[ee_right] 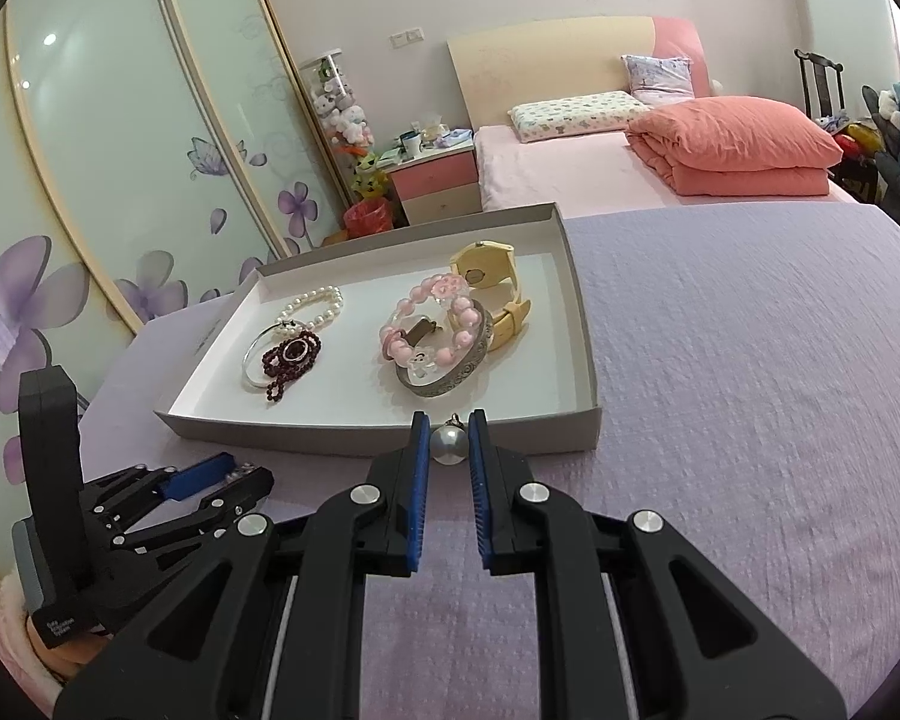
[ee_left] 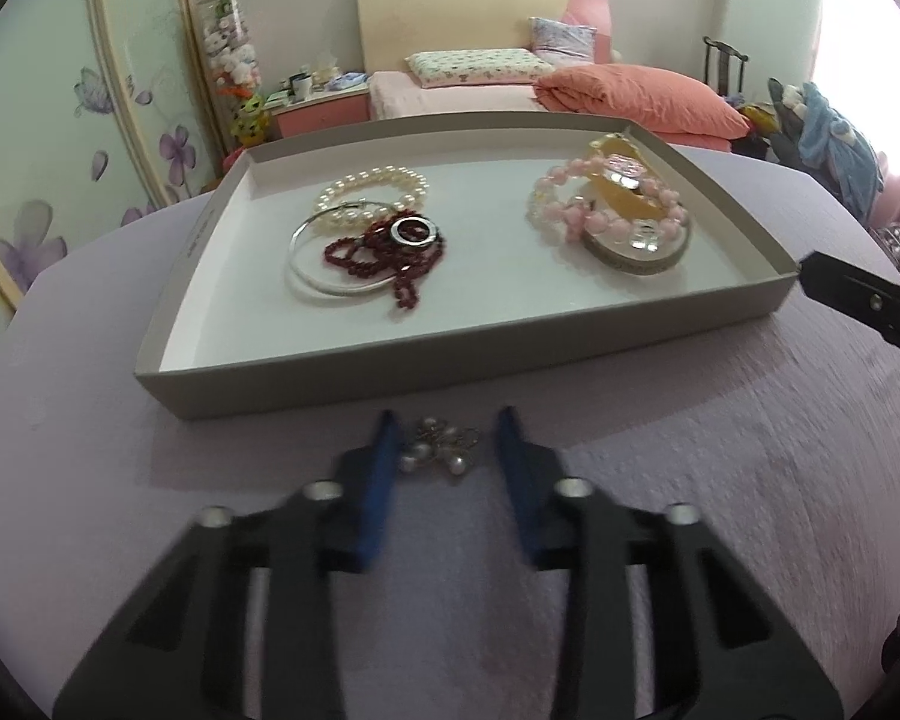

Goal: Organize jewelry
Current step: 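Grasp the pearl cluster earrings with the left tool while the right holds the pearl earring, then lower both earrings into the tray and open both tools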

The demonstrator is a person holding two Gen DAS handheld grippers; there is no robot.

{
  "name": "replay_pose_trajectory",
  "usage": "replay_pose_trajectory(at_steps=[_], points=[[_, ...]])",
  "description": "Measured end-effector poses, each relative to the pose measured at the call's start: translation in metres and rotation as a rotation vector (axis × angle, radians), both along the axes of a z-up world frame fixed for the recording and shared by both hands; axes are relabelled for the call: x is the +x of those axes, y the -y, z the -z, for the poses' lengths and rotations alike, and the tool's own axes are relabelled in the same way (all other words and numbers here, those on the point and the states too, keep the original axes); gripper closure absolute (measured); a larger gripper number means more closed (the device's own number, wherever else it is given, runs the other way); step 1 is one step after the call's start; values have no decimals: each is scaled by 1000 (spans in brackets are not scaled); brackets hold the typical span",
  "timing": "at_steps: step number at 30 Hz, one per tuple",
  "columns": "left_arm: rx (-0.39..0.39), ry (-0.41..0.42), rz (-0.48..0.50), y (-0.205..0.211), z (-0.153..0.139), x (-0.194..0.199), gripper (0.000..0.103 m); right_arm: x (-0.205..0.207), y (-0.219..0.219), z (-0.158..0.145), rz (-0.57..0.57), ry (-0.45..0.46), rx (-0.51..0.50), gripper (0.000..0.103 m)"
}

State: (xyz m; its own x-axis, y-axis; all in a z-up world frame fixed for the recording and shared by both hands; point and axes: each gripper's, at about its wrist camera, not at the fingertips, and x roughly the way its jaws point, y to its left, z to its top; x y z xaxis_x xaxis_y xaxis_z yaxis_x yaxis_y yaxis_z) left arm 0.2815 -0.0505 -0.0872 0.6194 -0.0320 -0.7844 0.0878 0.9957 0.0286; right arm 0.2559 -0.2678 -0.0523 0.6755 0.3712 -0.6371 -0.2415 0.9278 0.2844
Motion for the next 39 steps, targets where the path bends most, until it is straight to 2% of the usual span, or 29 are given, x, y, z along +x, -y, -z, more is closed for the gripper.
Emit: replay_pose_trajectory(at_steps=[1, 3, 12, 17, 22, 26, 39], points=[[-2, 0, 5, 0, 0, -1, 90, -1, -1, 0, -3, 1, -1, 89], [-16, -1, 14, -3, -1, -3, 94, -3, -3, -1, -8, 3, -2, 89], [-86, 27, 28, -29, -7, -28, 95, -12, -13, -7, -33, 15, -3, 89], [-128, 117, 8, -48, -38, -48, 95, -19, -19, -17, -42, 39, -1, 89], [-106, 229, -17, -58, -74, -65, 95, -26, -24, -29, -52, 72, -2, 89], [-76, 277, -30, -59, -90, -72, 95, -28, -30, -35, -61, 81, -9, 89], [-68, 281, -51, -63, -93, -80, 95, -36, -45, -42, -78, 96, -28, 89]])
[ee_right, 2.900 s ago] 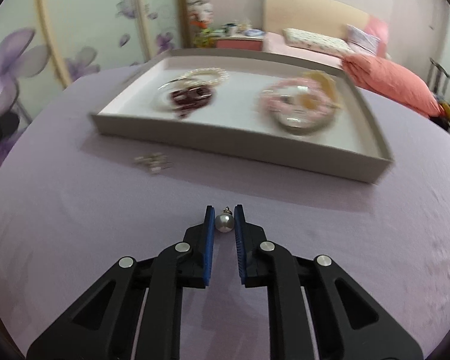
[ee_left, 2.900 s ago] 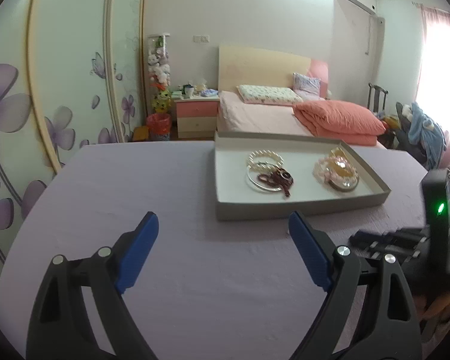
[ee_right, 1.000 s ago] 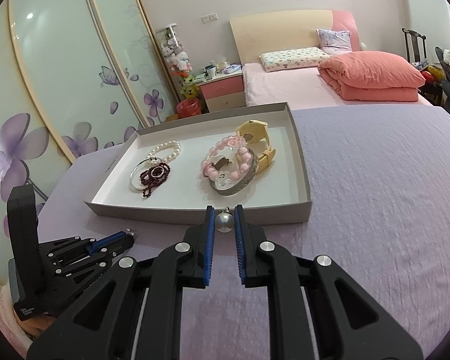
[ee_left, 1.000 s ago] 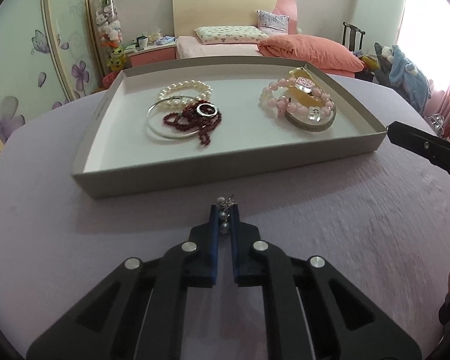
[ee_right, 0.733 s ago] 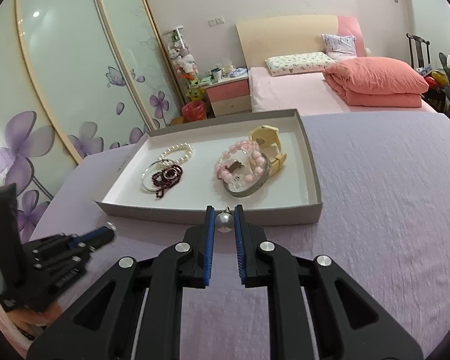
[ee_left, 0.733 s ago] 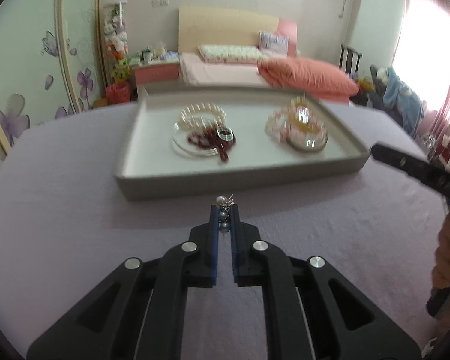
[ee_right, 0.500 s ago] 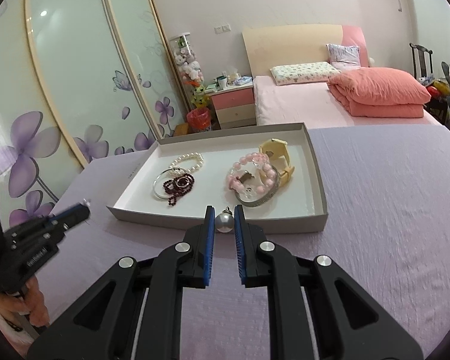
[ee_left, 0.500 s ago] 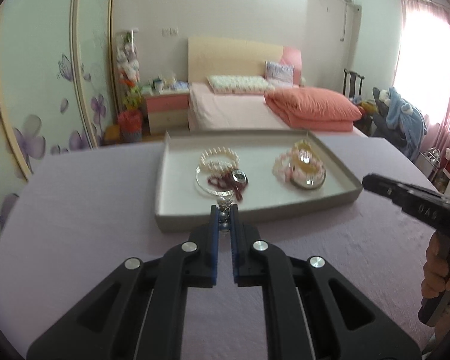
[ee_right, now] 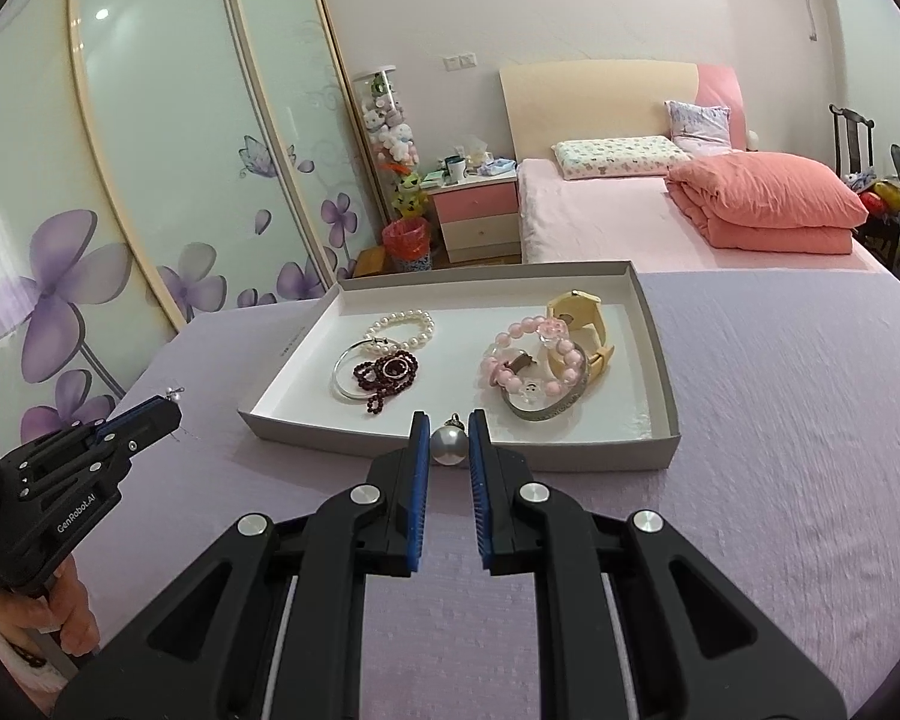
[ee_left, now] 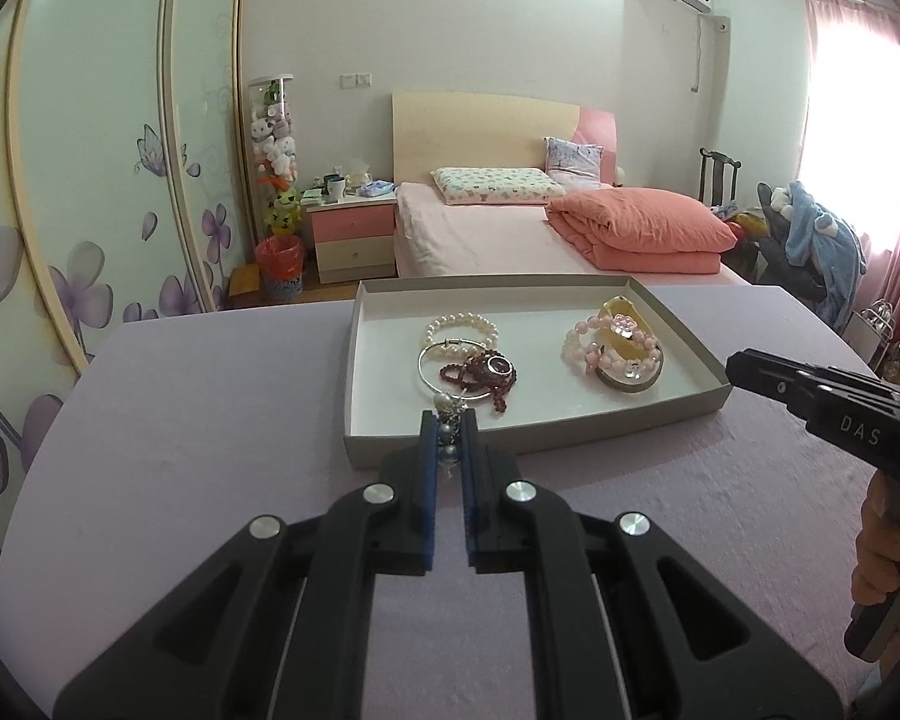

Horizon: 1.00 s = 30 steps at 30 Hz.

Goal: Organize jewelry
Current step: 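Lower both earrings into the tray and open both tools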

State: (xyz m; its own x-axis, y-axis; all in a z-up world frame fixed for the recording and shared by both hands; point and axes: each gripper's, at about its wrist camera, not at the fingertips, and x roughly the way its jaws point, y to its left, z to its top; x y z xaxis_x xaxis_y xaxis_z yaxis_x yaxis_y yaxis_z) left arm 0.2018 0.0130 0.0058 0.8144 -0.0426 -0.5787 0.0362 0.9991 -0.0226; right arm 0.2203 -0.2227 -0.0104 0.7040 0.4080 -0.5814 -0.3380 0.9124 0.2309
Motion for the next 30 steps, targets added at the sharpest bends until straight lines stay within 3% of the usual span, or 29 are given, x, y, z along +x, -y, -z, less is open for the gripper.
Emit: replay_pose_trajectory(at_steps=[10, 20, 30], points=[[-38, 10, -14, -8, -3, 10, 95, 5, -3, -2, 20, 19, -16, 89], [-143, 37, -16, -2, -17, 72, 95, 41, 3, -18, 81, 90, 10, 89], [-88, 12, -28, 12, 9, 128, 95, 63, 9, 1, 91, 60, 10, 89]])
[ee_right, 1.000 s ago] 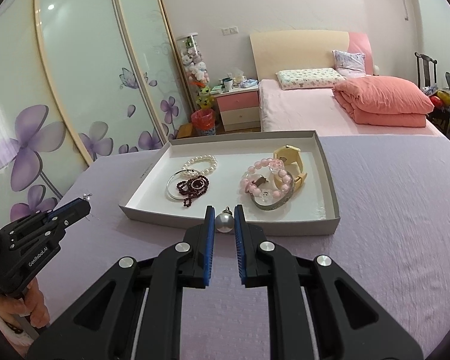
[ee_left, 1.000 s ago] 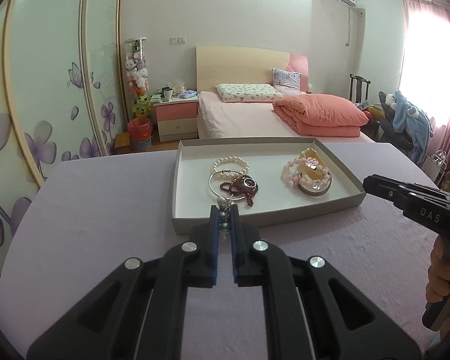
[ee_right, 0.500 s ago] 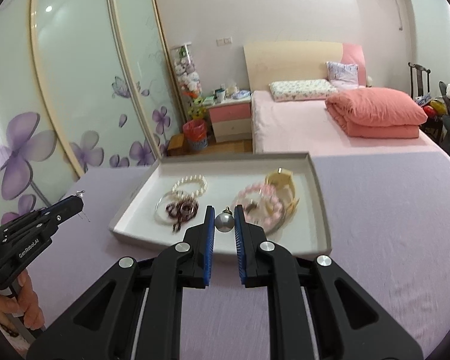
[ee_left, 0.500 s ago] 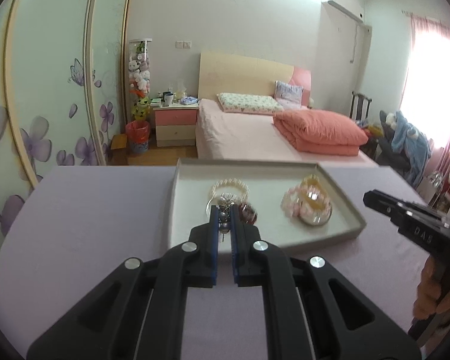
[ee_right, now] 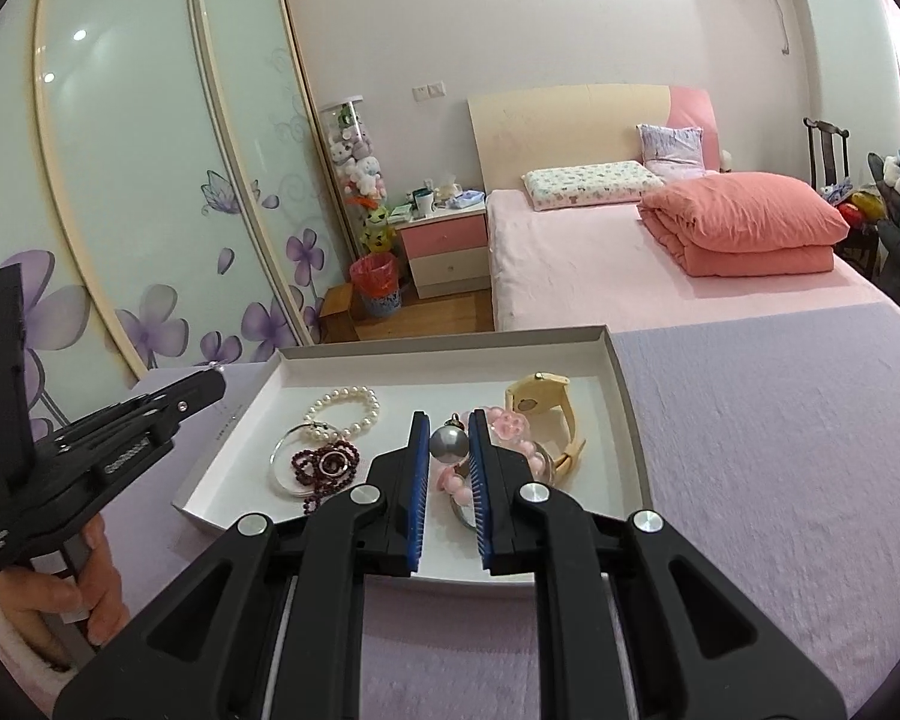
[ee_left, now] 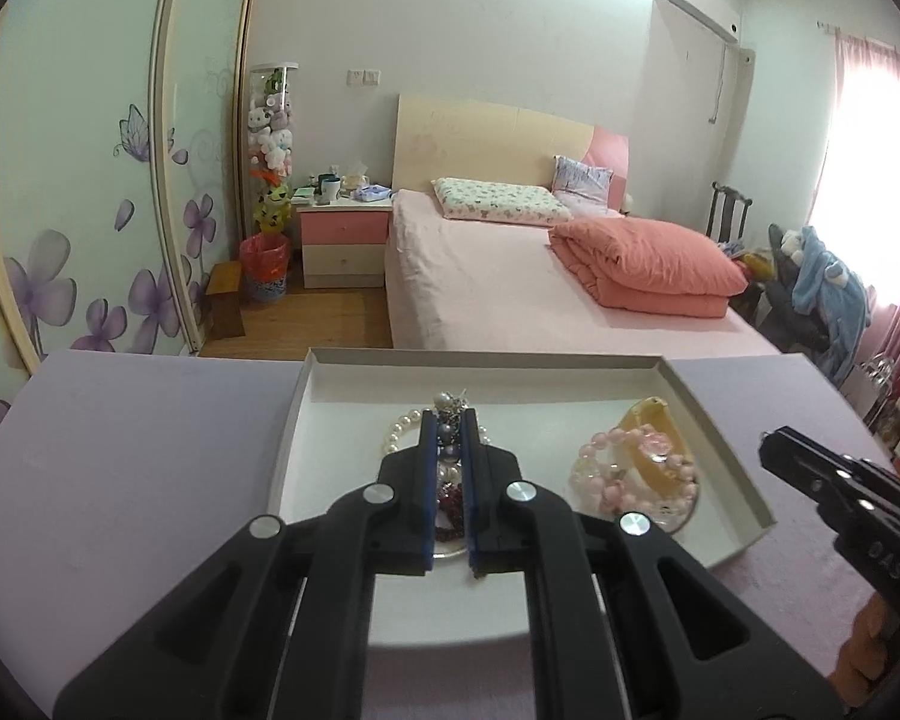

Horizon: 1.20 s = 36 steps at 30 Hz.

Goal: Organize jewelry
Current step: 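Lower both earrings into the tray and open both tools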

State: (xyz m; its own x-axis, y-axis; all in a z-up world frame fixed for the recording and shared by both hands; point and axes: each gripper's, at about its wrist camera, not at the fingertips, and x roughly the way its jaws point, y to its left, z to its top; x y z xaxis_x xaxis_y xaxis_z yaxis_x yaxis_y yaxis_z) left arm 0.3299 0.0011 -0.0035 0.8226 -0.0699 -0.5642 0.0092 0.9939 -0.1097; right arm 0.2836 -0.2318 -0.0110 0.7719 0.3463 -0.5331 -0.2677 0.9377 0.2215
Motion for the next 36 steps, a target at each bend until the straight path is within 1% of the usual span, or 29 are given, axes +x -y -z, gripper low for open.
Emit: replay_pose_trajectory(at_steps=[4, 14, 17, 18, 19, 20, 23, 25, 27, 28, 30, 34, 36], points=[[9, -21, -3, 5, 10, 11, 95, 5, 3, 8, 7, -15, 3, 89], [16, -30, 3, 8, 21, 21, 95, 13, 6, 18, 17, -33, 10, 89], [2, -40, -4, 6, 22, 21, 92, 14, 6, 19, 19, -33, 6, 89], [-9, -44, -6, 4, 23, 21, 82, 14, 6, 19, 20, -32, 6, 89], [-18, -46, -13, 1, 22, 19, 69, 13, 6, 18, 22, -31, 5, 89], [-26, -43, -20, -2, 21, 17, 65, 13, 6, 17, 24, -29, 5, 89], [-40, -39, -33, -14, 18, 7, 57, 12, 3, 16, 25, -26, -4, 89], [-43, -31, -48, -21, 14, 0, 48, 13, -1, 17, 17, -29, -16, 89], [-43, -21, -69, -30, 10, -11, 42, 14, -9, 19, 3, -34, -35, 89], [-41, -17, -76, -33, 9, -15, 37, 15, -13, 20, -4, -37, -45, 89], [-31, -6, -96, -39, 7, -26, 30, 19, -23, 23, -18, -47, -62, 89], [-23, -1, -116, -50, 6, -42, 25, 25, -37, 28, -24, -52, -81, 89], [-22, 1, -118, -52, 4, -47, 23, 31, -41, 28, -16, -51, -78, 89]])
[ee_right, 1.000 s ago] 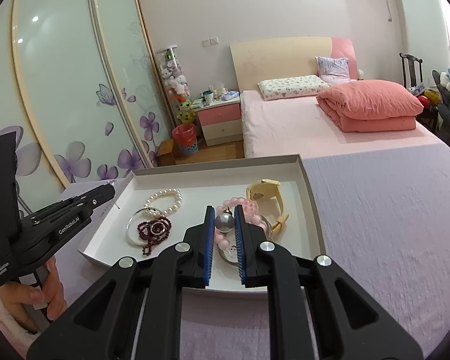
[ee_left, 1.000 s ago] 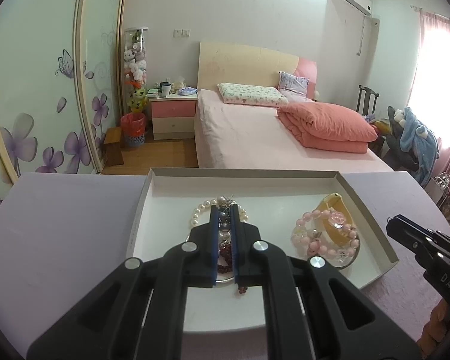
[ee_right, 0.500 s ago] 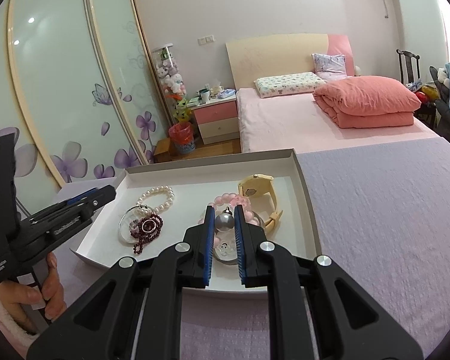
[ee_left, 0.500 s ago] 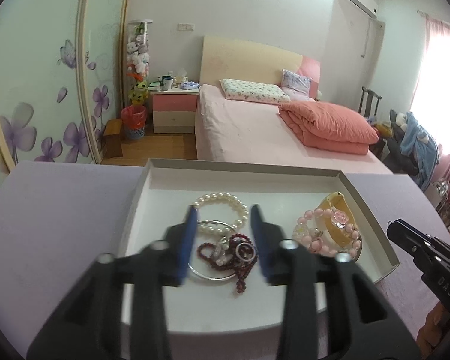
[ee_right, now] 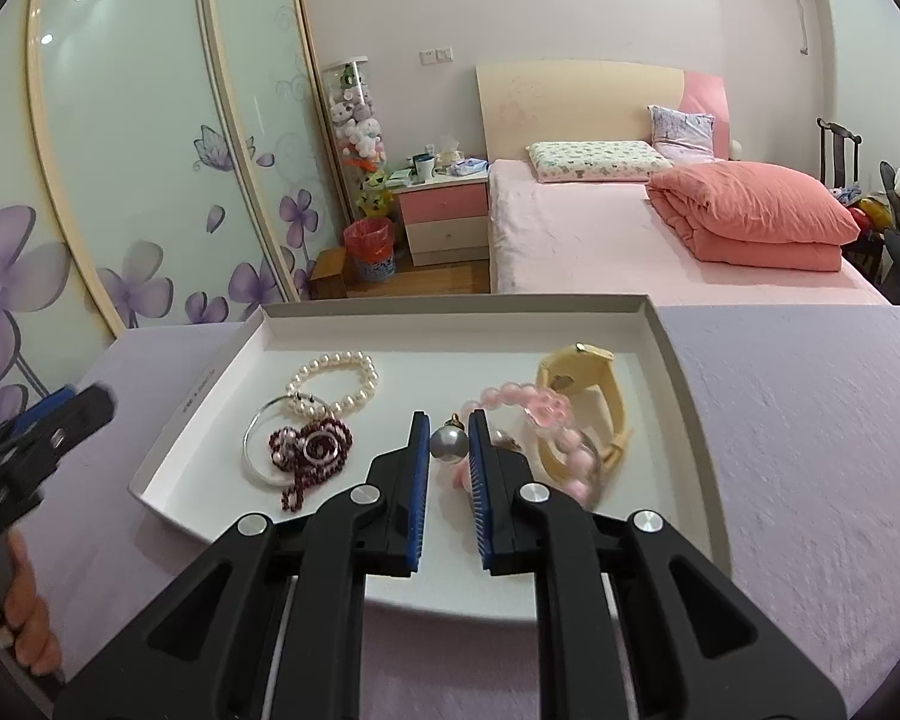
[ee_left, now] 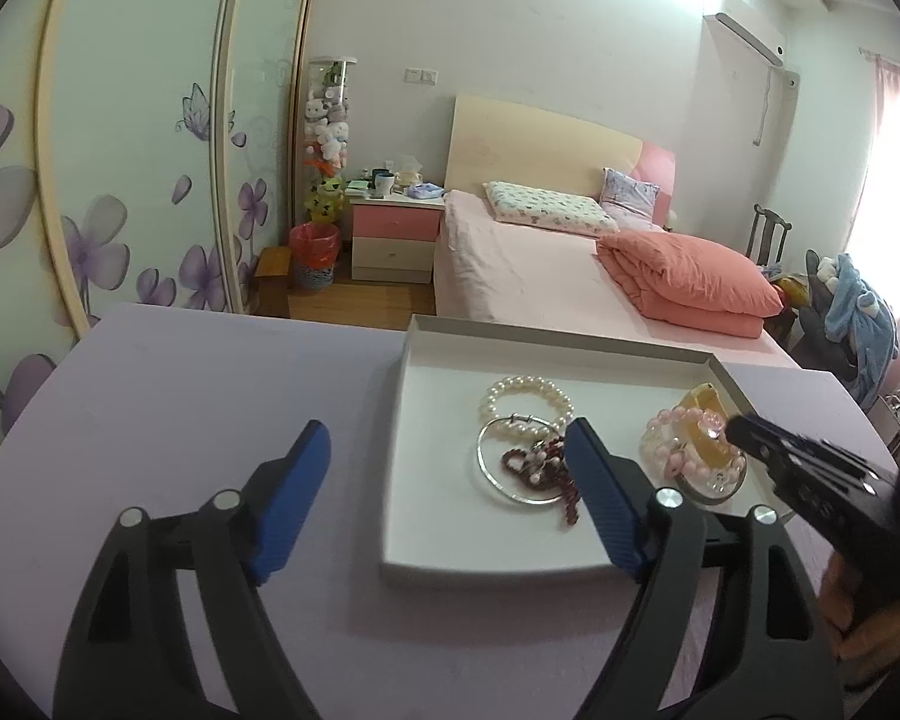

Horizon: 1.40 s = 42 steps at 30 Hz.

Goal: Organize jewelry

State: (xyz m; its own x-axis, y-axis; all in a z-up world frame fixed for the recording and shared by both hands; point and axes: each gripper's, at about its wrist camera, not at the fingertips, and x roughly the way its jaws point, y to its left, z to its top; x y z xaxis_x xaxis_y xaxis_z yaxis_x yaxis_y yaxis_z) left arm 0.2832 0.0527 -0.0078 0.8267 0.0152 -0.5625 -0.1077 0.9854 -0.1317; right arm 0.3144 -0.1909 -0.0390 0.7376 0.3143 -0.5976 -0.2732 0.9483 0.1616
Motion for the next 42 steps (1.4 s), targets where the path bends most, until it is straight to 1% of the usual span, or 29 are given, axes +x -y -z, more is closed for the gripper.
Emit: replay_pose_trajectory(at_steps=[5, 6, 8, 9, 10, 14, 16, 18, 22, 25, 29, 32, 34, 35, 42], points=[[6, 9, -3, -7, -1, -7, 21, 13, -8, 0, 23, -2, -10, 89], [3, 7, -2, -8, -1, -7, 20, 16, -9, 1, 34, -4, -14, 87], [-3, 5, -2, -10, 1, -9, 19, 23, -7, 4, 51, -28, 2, 75], [-5, 4, -2, -9, 1, -10, 18, 23, -5, 5, 59, -37, 12, 61], [-9, 3, -1, -10, 2, -11, 17, 23, -3, 5, 74, -38, 25, 53], [-15, 2, 8, -12, 3, -15, 15, 16, 7, 2, 100, -17, 28, 49], [-20, 2, 9, -14, 4, -18, 15, 10, 15, -2, 116, -17, 49, 42], [-32, 2, 10, -16, 3, -22, 14, 2, 23, -5, 129, -12, 61, 38], [-50, 4, 19, -18, 1, -36, 10, -17, 30, -11, 134, -2, 64, 20], [-63, 9, 16, -18, 0, -49, 6, -39, 31, -17, 126, 14, 62, 12], [-78, 13, 29, -15, -2, -72, 4, -75, 29, -22, 117, 35, 58, 7], [-61, 24, 42, -9, -2, -92, 4, -96, 28, -22, 108, 35, 76, 5], [-43, 38, 46, -5, -1, -106, 4, -113, 29, -22, 119, 46, 77, 2], [-32, 48, 43, -2, -1, -113, 4, -116, 31, -22, 124, 50, 77, 2], [5, 116, 46, 11, -2, -155, 4, -153, 30, -17, 156, 85, -2, 2]])
